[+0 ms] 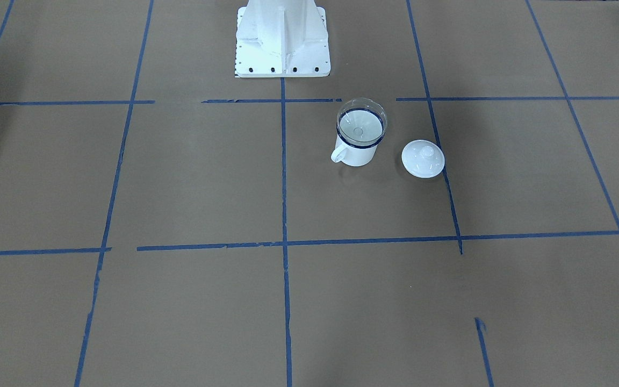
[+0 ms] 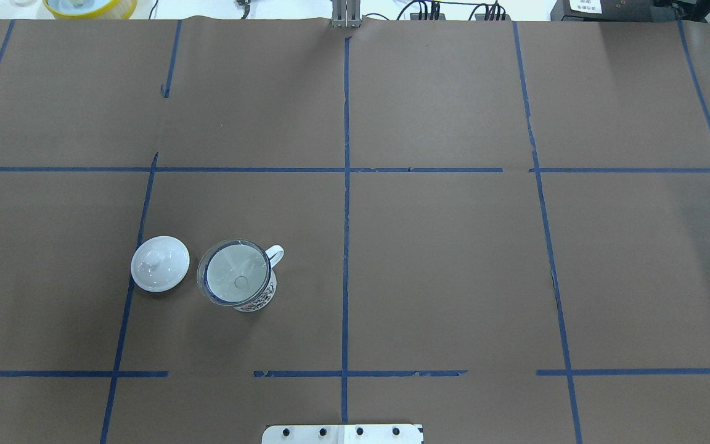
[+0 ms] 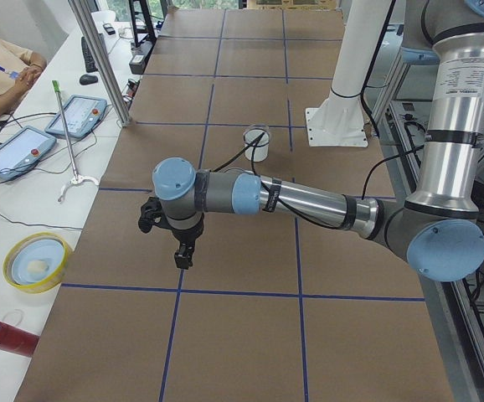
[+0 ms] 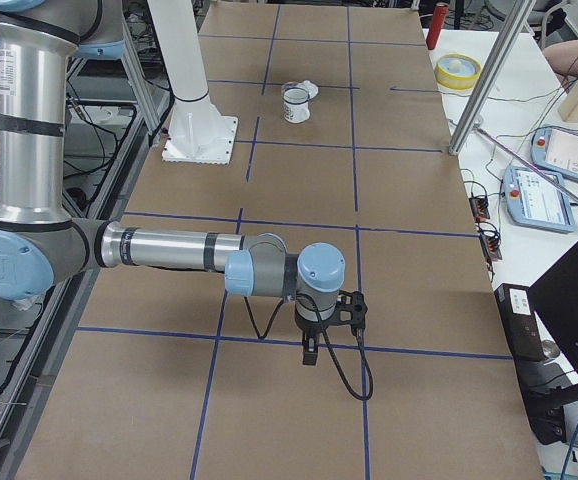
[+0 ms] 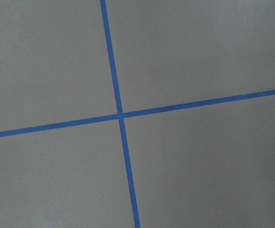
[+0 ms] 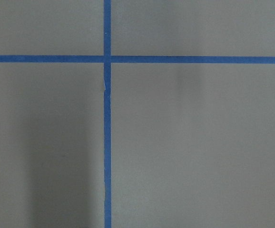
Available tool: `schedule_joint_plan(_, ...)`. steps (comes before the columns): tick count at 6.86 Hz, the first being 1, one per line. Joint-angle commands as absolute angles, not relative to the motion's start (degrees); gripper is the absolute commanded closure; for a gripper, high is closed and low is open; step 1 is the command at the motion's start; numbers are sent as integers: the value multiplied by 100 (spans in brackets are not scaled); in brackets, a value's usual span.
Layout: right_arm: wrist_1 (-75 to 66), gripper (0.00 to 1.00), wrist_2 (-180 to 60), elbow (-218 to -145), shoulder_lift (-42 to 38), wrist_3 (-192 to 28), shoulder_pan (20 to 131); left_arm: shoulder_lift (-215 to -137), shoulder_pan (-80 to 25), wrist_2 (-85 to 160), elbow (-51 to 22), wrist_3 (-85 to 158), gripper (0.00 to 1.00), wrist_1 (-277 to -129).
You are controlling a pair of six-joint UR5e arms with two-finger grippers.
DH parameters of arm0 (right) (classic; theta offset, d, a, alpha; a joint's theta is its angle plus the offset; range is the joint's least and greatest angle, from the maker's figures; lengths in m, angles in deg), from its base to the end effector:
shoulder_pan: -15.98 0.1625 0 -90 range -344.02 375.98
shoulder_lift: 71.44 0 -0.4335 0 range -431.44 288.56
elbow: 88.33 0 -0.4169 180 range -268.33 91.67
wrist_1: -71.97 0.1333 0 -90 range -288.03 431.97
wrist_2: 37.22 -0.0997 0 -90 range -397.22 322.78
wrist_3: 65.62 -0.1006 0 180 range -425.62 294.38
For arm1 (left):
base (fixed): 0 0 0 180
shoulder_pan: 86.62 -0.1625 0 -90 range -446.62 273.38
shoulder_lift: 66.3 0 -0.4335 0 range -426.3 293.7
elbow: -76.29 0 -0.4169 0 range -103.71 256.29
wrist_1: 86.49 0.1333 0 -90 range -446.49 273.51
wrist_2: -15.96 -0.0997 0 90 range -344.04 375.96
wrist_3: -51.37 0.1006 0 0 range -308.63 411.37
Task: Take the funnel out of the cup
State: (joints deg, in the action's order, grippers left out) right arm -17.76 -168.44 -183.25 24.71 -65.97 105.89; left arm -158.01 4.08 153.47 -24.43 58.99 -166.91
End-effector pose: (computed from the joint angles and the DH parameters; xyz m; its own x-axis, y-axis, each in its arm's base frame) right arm 0.0663 -0.4689 0.6798 0.7522 0.0160 0.6587 -0.0030 0.9998 -0.0208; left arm -0.0655 -0.5223 0.5690 0.6715 0.1606 -0.7234 -0.0775 0.9861 0.1469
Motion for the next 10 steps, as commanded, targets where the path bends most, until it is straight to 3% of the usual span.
schedule_joint_plan(1, -1776, 0, -16844, -18317, 2471, -6597, 10589, -15823, 399, 15360, -2488, 5875, 0, -16683)
schedule_joint_plan(10, -1776, 0, -16844, -18325, 2471, -6597, 10589, -15928, 390, 15325, -2365, 5866, 0, -16727)
